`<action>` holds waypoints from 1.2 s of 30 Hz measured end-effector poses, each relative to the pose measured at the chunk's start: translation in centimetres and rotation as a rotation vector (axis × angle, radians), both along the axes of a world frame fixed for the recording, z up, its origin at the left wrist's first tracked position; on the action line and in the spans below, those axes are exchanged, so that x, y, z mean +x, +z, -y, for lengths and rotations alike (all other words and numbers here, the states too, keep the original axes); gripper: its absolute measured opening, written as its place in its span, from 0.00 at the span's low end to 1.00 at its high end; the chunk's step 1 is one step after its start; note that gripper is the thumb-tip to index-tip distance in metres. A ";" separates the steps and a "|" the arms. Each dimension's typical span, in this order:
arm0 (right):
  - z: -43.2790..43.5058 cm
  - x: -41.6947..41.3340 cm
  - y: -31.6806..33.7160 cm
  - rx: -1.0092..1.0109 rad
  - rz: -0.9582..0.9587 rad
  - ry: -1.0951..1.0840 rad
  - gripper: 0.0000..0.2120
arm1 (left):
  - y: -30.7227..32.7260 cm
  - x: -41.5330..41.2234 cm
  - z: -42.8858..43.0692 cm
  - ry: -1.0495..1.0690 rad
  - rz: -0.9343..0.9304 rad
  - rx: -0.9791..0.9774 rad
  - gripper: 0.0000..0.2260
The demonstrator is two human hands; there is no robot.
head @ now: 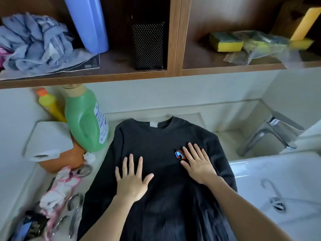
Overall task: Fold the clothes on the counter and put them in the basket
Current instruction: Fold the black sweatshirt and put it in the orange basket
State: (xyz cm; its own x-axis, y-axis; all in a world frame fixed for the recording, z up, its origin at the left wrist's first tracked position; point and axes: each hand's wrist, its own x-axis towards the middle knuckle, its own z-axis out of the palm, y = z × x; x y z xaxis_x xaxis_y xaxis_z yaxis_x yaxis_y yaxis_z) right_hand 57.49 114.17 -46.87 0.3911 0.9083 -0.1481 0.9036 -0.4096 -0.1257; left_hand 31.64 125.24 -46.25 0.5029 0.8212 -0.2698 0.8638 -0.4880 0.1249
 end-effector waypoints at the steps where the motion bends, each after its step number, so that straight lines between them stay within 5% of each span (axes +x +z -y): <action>1: 0.0 -0.2 0.0 -0.007 0.015 -0.009 0.51 | 0.1 0.0 0.0 -0.003 -0.006 -0.007 0.47; 7: -1.9 -0.1 0.5 -0.047 0.000 0.007 0.48 | 1.1 0.6 -1.0 0.034 -0.039 -0.087 0.43; 10: -4.0 1.3 1.5 -0.055 -0.152 0.056 0.34 | 1.4 0.4 -2.6 0.055 -0.064 -0.116 0.41; 14: -1.9 5.9 3.6 0.449 -0.389 -0.176 0.18 | 2.5 1.2 -4.5 0.126 -0.085 -0.183 0.34; 16: 1.1 7.9 3.9 0.521 -0.399 -0.500 0.18 | 3.4 3.5 -4.6 0.137 0.031 -0.041 0.26; 20: 5.4 10.2 0.9 0.250 -0.673 -0.882 0.36 | 4.1 11.2 -3.6 -0.208 0.250 0.119 0.26; 23: 5.4 11.2 -0.8 0.271 -0.846 -0.958 0.45 | 2.0 14.8 -3.1 -0.297 0.128 0.113 0.27; 29: 6.1 11.8 1.0 0.119 -1.246 -0.872 0.32 | -1.5 14.6 -2.5 -0.212 0.161 0.236 0.30; 31: 6.1 11.6 2.9 0.170 -1.113 -0.793 0.21 | -1.5 14.8 -2.5 -0.200 0.206 0.279 0.31; 33: 5.2 11.1 5.4 0.432 -0.849 -0.763 0.10 | -1.3 14.8 -2.8 -0.184 0.215 0.262 0.31; 36: 2.4 7.3 9.5 0.818 -0.745 -0.643 0.07 | -0.8 14.7 -1.9 -0.171 0.270 0.238 0.31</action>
